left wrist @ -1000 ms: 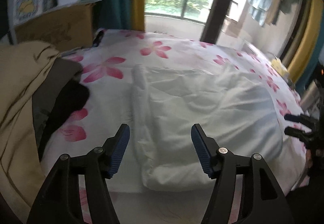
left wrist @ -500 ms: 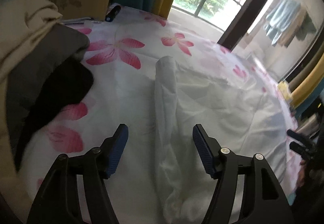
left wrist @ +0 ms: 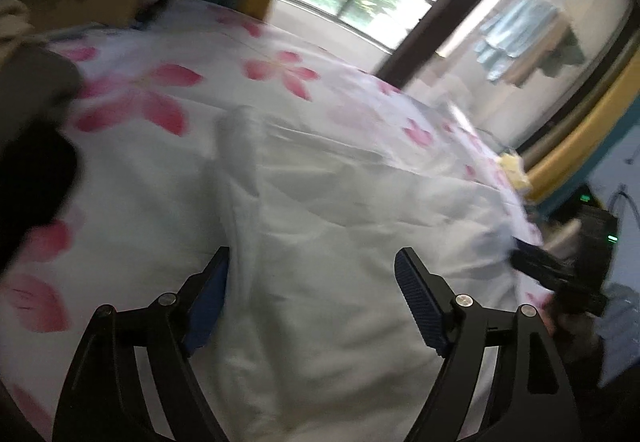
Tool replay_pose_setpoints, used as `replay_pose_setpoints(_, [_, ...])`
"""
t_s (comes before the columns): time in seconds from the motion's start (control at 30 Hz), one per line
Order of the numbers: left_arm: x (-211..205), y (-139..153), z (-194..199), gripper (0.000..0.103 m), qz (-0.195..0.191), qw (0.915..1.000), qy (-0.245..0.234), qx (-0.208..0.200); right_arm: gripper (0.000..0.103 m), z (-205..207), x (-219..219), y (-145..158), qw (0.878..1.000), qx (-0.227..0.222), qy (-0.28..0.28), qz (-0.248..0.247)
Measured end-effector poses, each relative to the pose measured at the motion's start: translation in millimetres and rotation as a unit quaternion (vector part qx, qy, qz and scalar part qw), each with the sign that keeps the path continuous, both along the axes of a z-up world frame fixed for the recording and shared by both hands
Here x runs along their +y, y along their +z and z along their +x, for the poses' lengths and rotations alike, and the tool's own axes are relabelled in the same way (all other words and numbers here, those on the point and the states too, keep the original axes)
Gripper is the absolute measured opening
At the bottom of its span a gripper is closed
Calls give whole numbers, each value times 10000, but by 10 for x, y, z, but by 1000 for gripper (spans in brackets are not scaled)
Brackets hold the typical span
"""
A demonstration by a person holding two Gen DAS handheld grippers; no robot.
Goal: Fold large clothes
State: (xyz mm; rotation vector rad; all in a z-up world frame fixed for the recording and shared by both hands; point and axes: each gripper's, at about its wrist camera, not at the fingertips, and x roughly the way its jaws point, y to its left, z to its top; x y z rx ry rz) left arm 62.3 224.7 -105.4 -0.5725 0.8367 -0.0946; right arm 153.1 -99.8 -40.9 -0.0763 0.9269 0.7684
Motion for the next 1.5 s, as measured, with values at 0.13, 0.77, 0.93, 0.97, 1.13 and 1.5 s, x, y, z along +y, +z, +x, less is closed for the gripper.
replay_pose_setpoints(0.13, [-189, -13, 127, 83, -105, 9993, -362, -51, 79, 57, 24, -88, 10000, 48, -46, -58])
replay_pose_setpoints(0.77, [-814, 11, 365, 83, -13, 9917, -1282, 62, 79, 144, 93, -302, 9999, 114, -28, -114])
replay_pose_setpoints(0.93, [-934, 14, 406, 79, 452, 9883, -1449, 144, 79, 135, 100, -306, 9999, 125, -49, -88])
replay_pose_setpoints(0.97, [-921, 9, 411, 76, 449, 9885, -1435, 140, 79, 134, 98, -307, 9999, 129, -56, -79])
replay_pose_setpoints(1.13, [-862, -16, 432, 58, 433, 9896, -1365, 162, 79, 106, 129, -306, 9998, 183, 39, 2])
replay_pose_setpoints(1.5, [-924, 12, 396, 35, 492, 9887, -1413, 117, 65, 9, 314, -329, 9983, 238, 466, 244])
